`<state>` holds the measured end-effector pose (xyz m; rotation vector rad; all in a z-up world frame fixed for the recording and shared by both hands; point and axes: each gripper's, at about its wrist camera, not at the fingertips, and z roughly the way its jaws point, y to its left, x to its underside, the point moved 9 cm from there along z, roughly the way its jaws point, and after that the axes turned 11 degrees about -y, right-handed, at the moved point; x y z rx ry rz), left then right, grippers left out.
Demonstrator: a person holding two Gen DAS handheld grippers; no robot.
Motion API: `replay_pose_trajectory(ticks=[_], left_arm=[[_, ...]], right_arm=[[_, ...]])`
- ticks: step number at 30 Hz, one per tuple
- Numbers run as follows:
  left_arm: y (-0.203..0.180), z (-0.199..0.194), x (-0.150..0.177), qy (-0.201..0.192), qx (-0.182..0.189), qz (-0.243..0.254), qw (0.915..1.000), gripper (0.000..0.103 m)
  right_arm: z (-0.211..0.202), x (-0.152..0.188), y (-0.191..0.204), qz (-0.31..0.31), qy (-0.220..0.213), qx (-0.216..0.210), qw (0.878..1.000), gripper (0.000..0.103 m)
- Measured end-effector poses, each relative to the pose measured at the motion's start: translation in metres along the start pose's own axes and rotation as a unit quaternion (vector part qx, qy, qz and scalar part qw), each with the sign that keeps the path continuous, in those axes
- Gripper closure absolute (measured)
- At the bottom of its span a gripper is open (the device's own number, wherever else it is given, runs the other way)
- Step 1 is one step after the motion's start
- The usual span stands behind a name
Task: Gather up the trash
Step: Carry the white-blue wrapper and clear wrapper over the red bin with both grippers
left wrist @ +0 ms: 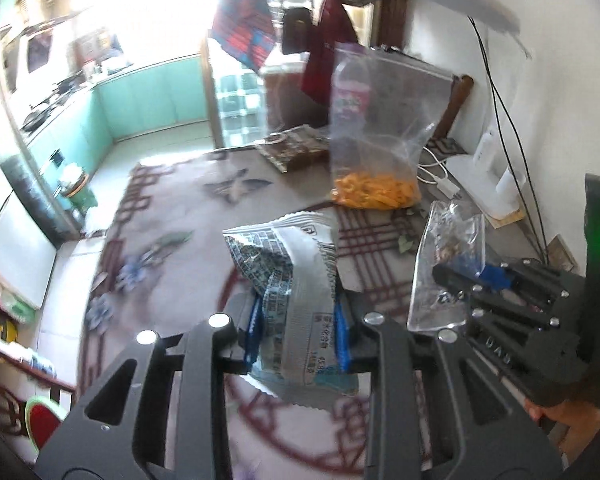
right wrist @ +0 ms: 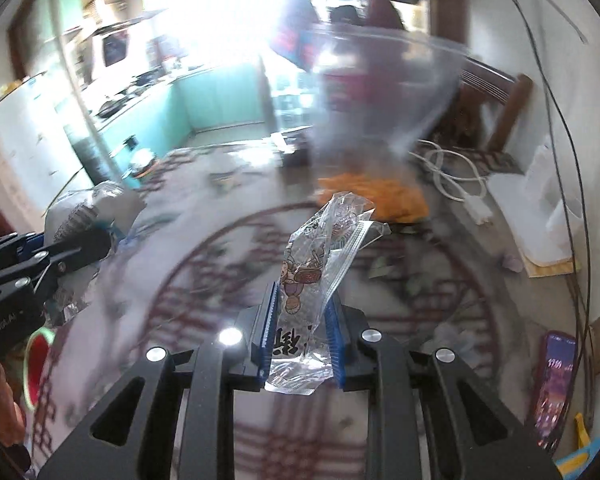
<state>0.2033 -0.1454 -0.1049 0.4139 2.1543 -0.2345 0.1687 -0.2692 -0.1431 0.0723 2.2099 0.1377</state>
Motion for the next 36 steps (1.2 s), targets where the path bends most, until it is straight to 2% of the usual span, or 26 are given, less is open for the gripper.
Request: replay_pose_trajectory(ticks=[3, 8, 13, 21, 36], left_arm=[[0.027, -0.03, 0.01, -0.005, -0.015, -0.016, 0.9998, 0.075], [0.064, -0.059, 0.032, -0.007, -0.029, -0.042, 0.9987, 0.075], [0.101, -0.085, 0.048, -0.012, -0.027, -0.056, 0.998, 0.075], [0.164, -0.11, 0.071, -0.008, -0.024, -0.069, 0.9973, 0.075], [0.284, -0.149, 0.109, -0.004, -0.068, -0.103, 0.9923, 0.075]], right_arm=[[-0.01, 0.005, 0.034, -0.015, 0.002, -0.018, 1.0, 0.081], [-0.022, 0.014, 0.092, -0.045, 0.004, -0.037, 0.998, 0.081], [-0.03, 0.018, 0.135, -0.061, -0.001, -0.034, 0.998, 0.08], [-0.032, 0.025, 0.207, -0.07, 0.005, -0.029, 0.997, 0.08], [-0.02, 0.045, 0.336, -0.111, 0.019, -0.063, 0.992, 0.079]])
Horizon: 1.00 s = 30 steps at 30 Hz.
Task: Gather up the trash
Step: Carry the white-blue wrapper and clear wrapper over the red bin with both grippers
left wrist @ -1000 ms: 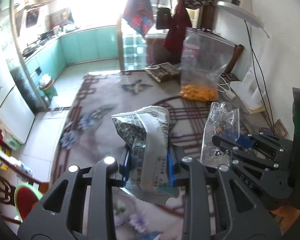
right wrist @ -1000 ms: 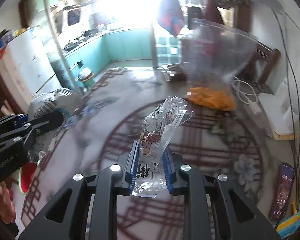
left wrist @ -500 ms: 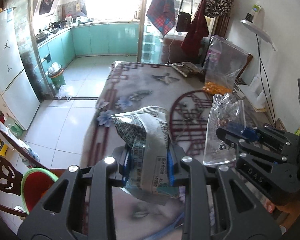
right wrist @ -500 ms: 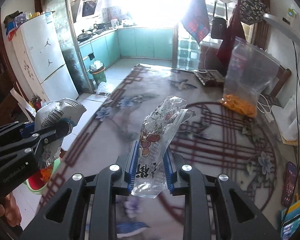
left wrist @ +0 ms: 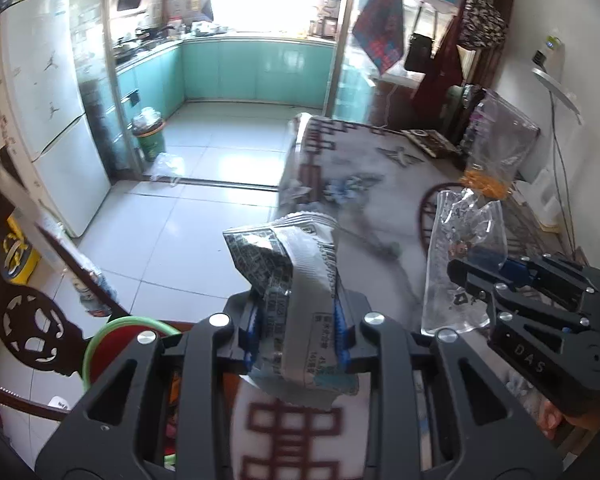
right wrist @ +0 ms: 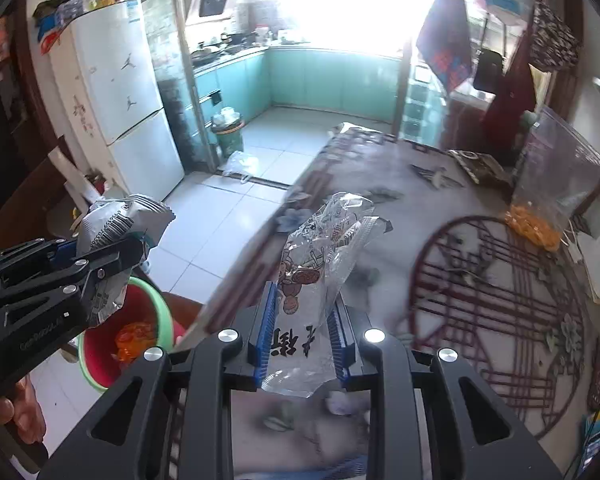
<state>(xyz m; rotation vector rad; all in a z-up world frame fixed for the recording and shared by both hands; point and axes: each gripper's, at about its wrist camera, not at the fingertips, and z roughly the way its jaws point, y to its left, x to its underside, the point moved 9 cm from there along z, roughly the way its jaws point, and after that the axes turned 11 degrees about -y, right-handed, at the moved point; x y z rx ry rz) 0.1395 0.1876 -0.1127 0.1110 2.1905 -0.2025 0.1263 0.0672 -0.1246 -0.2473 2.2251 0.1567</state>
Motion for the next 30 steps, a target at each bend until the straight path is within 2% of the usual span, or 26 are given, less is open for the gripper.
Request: replay_pose_trajectory(ticks=[9, 18, 30], left_arm=[[0.059, -0.007, 0.01, 0.002, -0.034, -0.034, 0.9988, 0.075], [0.103, -0.013, 0.02, 0.008, -0.066, -0.054, 0.9963, 0.075], [0.166, -0.031, 0.029, 0.006, -0.118, -0.088, 0.9891, 0.075]], right_arm=[[0.012, -0.007, 0.054, -0.033, 0.005, -0.028, 0.999, 0.079], [0.026, -0.014, 0.103, -0.054, 0.009, -0.061, 0.997, 0.078], [0.043, -0.013, 0.162, -0.093, 0.021, -0.104, 0.99, 0.078]])
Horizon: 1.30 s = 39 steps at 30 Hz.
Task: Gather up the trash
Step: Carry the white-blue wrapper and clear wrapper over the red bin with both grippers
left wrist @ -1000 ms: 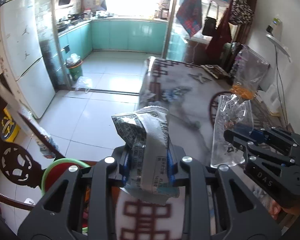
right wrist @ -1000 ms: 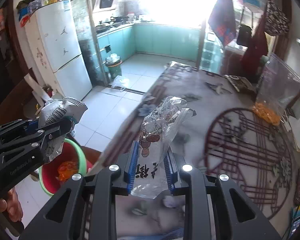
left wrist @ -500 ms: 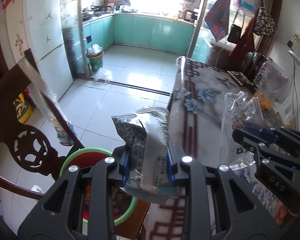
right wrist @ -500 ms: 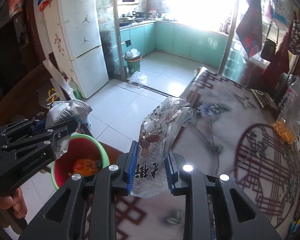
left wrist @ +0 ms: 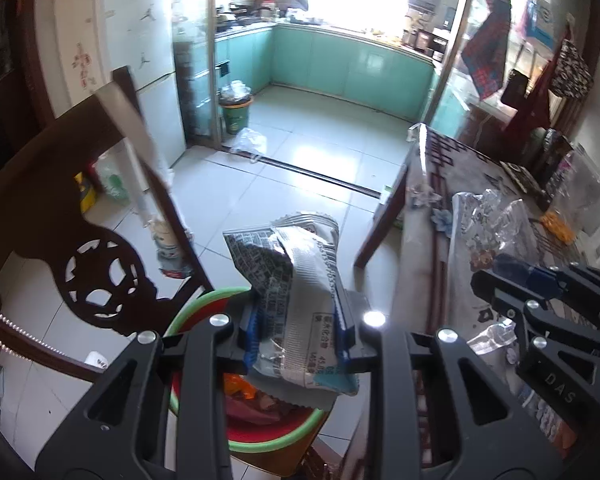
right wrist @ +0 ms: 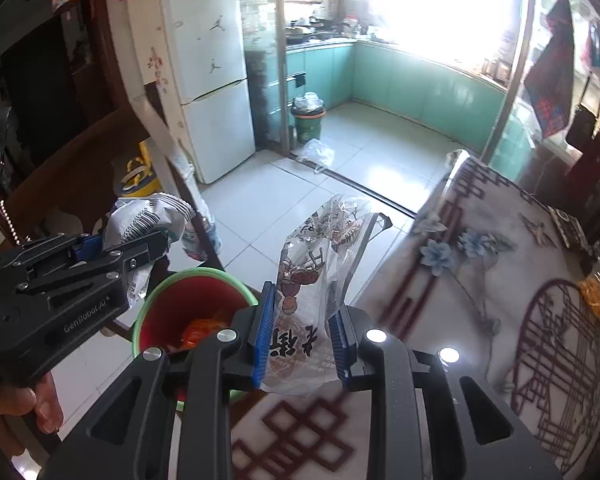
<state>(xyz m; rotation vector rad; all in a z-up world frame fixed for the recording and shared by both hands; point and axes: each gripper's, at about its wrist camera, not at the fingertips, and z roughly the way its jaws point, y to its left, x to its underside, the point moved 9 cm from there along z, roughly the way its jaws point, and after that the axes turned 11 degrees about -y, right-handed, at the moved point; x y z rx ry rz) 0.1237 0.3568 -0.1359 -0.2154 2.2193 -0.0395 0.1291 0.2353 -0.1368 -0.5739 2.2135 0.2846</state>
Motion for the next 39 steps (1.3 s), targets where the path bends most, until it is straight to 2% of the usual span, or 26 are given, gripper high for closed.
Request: replay_pose_trajectory(ticks=[9, 17, 39], left_arm=[[0.04, 0.001, 0.007, 0.006, -0.031, -0.025, 0.9992, 0.075], [0.065, 0.018, 0.029, 0.035, -0.052, -0.036, 0.9974, 0.075], [0.084, 0.065, 0.048, 0.09, -0.06, -0.046, 0.9931, 0.075]], right_arm=[[0.017, -0.001, 0.032, -0.021, 0.013, -0.03, 0.999, 0.078], [0.03, 0.012, 0.052, -0.019, 0.043, -0.062, 0.997, 0.077], [0.072, 0.033, 0.076, -0.012, 0.103, -0.104, 0.989, 0.077]])
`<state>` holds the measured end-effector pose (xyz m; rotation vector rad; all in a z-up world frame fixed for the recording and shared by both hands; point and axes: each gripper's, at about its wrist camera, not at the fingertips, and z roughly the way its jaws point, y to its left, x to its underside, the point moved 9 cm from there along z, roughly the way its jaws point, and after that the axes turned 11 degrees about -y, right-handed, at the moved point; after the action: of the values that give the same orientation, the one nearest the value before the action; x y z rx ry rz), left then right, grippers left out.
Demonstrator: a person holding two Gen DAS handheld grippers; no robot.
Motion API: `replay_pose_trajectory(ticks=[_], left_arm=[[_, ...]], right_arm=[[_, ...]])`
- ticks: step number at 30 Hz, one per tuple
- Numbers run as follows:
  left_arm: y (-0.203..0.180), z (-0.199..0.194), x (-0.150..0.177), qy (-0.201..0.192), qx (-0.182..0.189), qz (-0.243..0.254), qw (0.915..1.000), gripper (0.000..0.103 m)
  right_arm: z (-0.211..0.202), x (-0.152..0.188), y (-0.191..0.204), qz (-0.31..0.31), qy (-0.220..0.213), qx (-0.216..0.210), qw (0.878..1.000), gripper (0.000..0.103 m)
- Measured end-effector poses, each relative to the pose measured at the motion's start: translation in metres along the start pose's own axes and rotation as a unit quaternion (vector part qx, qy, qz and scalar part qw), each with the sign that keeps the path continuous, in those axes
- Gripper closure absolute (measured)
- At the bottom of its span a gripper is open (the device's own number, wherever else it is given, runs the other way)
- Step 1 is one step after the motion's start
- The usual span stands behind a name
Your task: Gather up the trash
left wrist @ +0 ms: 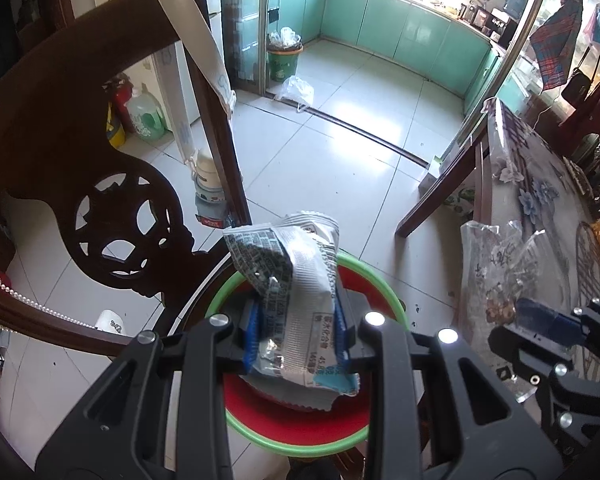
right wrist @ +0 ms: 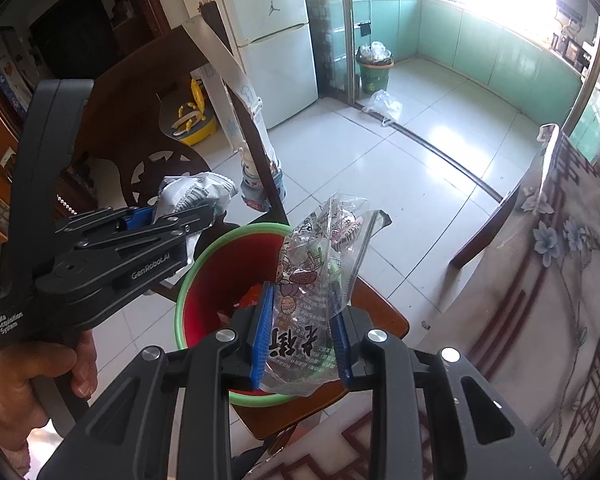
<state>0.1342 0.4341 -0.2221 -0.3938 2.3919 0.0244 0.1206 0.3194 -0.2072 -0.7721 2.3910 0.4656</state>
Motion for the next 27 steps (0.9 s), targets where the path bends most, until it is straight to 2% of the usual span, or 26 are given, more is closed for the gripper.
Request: replay_pose_trajectory(ticks=[11, 14, 17, 21, 27], left_arm=[[0.003, 0.021, -0.003, 0.018, 0.0, -0.005, 0.9998, 0.074], [0.005, 0.023, -0.004, 0.019, -0.002, -0.008, 0.9998, 0.068], [0.007, 0.023, -0.004, 0.019, -0.006, -0.013, 0.9997, 0.058], [0.008, 0.022, -0.003, 0.018, -0.009, -0.014, 0.9997, 0.049], [0.01, 0.012, -0.005, 0.011, -0.014, -0.017, 0.9997, 0.046]], right_arm=[[0.012, -0.004, -0.001, -0.001, 0.012, -0.013, 1.0, 0.074], [0.011, -0.004, -0.001, 0.0, 0.01, -0.02, 1.0, 0.058], [0.01, -0.005, -0.002, -0.001, 0.006, -0.017, 1.0, 0.051], [0.009, -0.005, -0.002, 0.001, 0.007, -0.019, 1.0, 0.051], [0.002, -0.006, -0.001, -0.001, -0.003, -0.014, 1.0, 0.051]])
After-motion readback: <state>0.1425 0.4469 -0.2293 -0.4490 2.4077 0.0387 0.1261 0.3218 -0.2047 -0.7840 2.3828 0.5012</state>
